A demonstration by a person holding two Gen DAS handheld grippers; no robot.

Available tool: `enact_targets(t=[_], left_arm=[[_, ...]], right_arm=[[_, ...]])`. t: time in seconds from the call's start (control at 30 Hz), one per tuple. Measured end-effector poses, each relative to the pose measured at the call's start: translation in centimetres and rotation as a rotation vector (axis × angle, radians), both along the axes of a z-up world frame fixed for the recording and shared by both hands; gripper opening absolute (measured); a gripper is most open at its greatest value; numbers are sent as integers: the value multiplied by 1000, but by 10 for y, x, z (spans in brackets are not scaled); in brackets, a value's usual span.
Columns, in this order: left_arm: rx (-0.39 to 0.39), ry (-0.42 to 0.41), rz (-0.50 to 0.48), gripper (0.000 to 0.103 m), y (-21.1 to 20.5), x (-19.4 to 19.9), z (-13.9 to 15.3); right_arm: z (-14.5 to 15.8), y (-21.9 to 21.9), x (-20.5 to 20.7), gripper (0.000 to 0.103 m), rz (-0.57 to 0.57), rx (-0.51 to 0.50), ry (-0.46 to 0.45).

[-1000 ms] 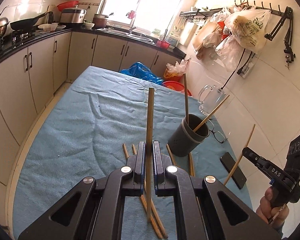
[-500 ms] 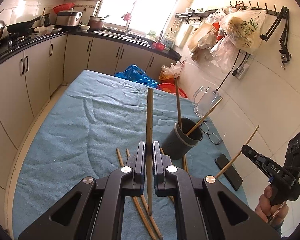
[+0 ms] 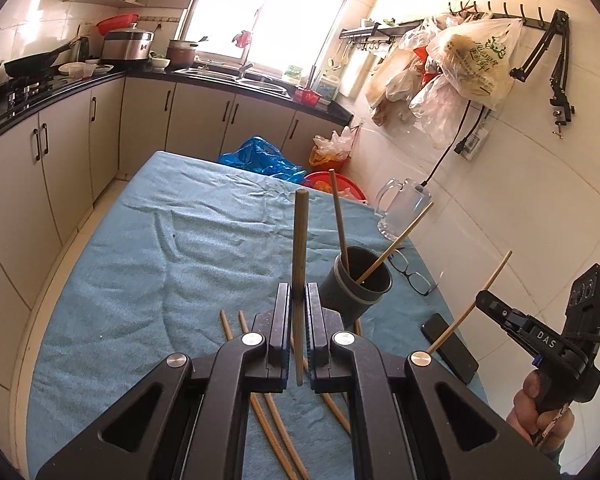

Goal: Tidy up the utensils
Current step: 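Carry the upright chopsticks in both grippers above the grey utensil cup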

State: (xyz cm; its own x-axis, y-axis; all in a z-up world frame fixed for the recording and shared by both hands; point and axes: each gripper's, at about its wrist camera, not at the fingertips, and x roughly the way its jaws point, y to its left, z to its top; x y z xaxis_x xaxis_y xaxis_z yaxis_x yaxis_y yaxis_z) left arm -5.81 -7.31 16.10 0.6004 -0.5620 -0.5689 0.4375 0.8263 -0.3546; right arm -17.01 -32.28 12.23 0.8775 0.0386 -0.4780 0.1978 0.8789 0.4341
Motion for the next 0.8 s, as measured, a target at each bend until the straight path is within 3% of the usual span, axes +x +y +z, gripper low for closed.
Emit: enact_targets(t=[0.4,0.8], left_arm=[[-7,-32,-33,6,-14,3,21],[-48,-137,-68,6,-35,16,84]], right_arm=[[18,-6,2,7,-2,12,-34],[66,-22,18,7,-25,20,-122]])
